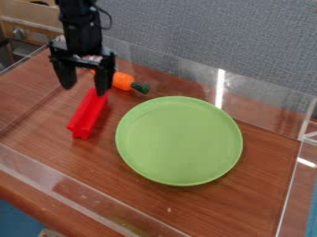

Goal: Put the red object on the right side

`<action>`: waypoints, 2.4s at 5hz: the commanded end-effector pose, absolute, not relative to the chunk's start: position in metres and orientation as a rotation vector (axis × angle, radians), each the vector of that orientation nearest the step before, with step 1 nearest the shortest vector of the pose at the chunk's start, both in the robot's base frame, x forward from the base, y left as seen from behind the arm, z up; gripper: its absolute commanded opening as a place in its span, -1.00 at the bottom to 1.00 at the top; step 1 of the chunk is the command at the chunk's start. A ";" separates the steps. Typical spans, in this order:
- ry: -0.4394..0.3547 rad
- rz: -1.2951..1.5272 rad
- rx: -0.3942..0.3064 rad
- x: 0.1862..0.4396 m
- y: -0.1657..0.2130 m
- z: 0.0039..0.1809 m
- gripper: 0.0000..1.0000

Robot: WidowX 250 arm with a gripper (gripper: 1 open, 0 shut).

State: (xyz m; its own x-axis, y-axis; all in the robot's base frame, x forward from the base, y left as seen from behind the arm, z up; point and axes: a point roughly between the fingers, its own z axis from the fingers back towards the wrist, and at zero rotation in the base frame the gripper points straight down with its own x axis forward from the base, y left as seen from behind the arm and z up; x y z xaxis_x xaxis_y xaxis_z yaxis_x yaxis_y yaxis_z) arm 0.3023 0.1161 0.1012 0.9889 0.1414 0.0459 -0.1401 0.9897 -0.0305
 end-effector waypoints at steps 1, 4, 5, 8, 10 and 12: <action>-0.164 0.136 -0.006 0.309 0.135 0.136 1.00; -0.158 -0.060 0.016 0.298 0.123 0.187 1.00; -0.134 -0.050 0.012 0.306 0.136 0.178 1.00; -0.054 0.029 -0.015 0.305 0.133 0.154 1.00; -0.044 0.022 -0.017 0.297 0.112 0.170 1.00; -0.042 -0.008 -0.023 0.299 0.123 0.170 1.00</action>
State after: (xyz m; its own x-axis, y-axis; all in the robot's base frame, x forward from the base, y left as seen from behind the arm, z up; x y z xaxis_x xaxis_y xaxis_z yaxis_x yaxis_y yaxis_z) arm 0.2959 0.1176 0.1556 0.9999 -0.0129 -0.0073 0.0125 0.9989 -0.0446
